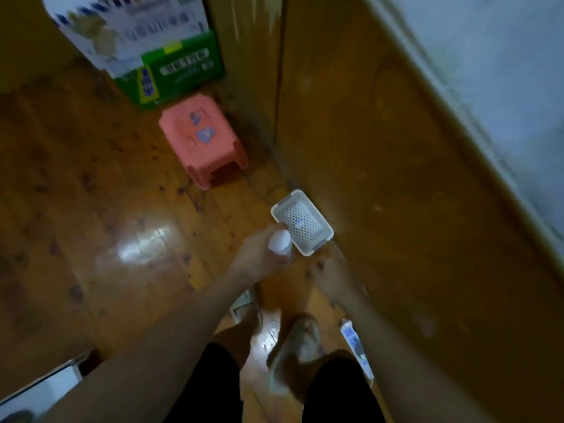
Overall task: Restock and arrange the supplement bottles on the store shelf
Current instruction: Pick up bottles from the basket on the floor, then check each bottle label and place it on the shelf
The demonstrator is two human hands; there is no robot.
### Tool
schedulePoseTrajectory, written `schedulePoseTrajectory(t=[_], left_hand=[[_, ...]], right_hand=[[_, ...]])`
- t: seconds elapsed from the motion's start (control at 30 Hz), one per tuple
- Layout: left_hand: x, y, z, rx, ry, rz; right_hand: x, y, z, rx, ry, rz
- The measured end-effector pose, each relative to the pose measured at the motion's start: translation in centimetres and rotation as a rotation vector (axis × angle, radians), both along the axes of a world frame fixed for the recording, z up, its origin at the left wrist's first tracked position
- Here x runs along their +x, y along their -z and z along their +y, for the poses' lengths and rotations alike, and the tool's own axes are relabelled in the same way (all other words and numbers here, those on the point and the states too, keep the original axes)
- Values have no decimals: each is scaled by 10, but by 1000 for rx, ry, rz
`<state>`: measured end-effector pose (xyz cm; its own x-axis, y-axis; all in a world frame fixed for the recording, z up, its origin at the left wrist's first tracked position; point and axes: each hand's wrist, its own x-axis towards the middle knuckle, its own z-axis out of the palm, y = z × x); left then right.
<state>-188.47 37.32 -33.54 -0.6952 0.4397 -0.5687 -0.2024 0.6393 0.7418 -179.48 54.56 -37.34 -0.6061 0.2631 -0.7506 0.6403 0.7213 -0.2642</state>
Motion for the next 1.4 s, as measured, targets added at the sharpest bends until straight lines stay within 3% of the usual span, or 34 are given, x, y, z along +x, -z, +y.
schedulePoseTrajectory(t=[0.1,0.27,0.47,0.63,0.77,0.9,1.0,1.2,1.4], left_hand=[[-23,76,19,-1,42,-22],[-47,237,65,-81,160,9],[-43,390,123,-270,404,48],[-24,473,148,-389,529,84],[-10,494,156,-498,661,161],[-19,466,151,-492,668,156],[-35,398,135,-485,608,197],[-73,183,69,-506,364,158],[-92,-46,-21,-527,99,88]], right_hand=[[-29,79,17,27,119,50],[-53,238,51,52,34,-70],[-70,342,88,170,-90,29],[-72,409,97,166,-125,150],[-78,424,99,218,-189,142],[-80,393,96,191,-175,99],[-86,332,90,171,-166,105],[-117,137,48,12,-225,137],[-160,-86,-39,-57,-468,163]])
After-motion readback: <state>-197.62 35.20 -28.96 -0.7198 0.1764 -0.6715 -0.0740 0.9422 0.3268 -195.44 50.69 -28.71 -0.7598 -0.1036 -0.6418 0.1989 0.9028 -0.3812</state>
